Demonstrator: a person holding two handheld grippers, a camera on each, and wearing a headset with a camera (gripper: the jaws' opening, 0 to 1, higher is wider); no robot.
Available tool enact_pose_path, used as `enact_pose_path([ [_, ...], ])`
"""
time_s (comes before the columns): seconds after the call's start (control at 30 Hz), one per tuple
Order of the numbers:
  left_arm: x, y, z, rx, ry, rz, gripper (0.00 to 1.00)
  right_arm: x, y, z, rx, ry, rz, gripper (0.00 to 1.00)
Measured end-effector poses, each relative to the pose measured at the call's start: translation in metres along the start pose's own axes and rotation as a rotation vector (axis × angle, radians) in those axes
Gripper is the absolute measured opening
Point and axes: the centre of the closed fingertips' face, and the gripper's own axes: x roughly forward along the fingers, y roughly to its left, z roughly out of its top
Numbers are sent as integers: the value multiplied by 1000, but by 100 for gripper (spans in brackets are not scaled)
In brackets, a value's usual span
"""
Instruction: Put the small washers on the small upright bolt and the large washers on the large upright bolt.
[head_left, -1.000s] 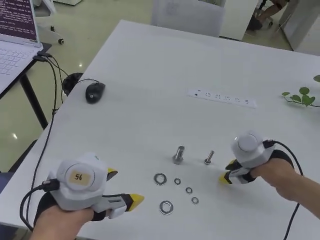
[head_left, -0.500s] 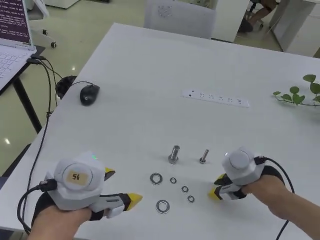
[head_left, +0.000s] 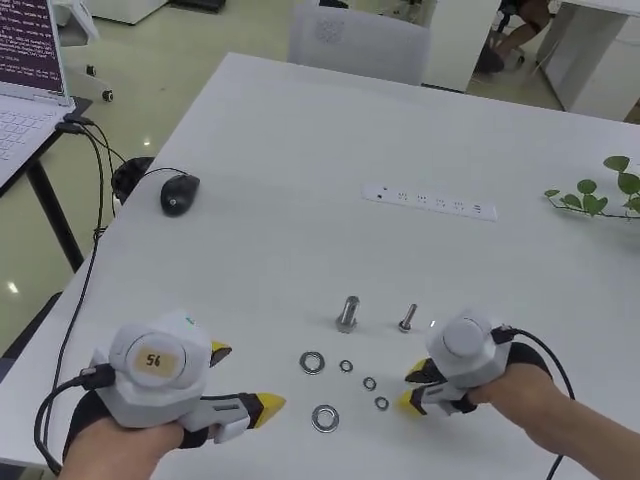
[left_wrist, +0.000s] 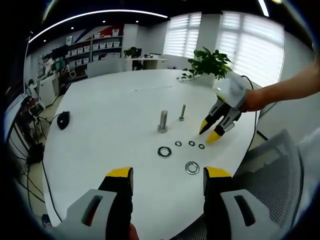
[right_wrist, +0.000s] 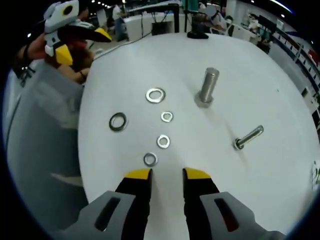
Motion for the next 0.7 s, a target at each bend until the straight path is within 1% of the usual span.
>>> enact_pose_path([
  [0.07,0,-1,0,2,1,-1,56,3,8,4,-47,5,21,26],
  [0.13,0,-2,0,2,1,-2,56,5,12,3,-78,23,24,25],
  [0.17,0,-2,0,2,1,-2,56,7,15,3,-109,35,30,24],
  [0.27,0,-4,-1,2,1,-4,56,12,18,2,-139,63,31,23],
  [0.33,0,-4,-1,1,3,-5,56,13,17,5,-140,60,24,21],
  [0.4,0,-4,-2,2,5,-3,56,13,17,5,-139,64,27,20],
  [0.53,-1,-3,-3,-2,3,0,56,13,17,5,-167,82,31,20],
  [0.7,-1,-4,-3,-5,1,-1,56,14,17,5,-152,84,38,20],
])
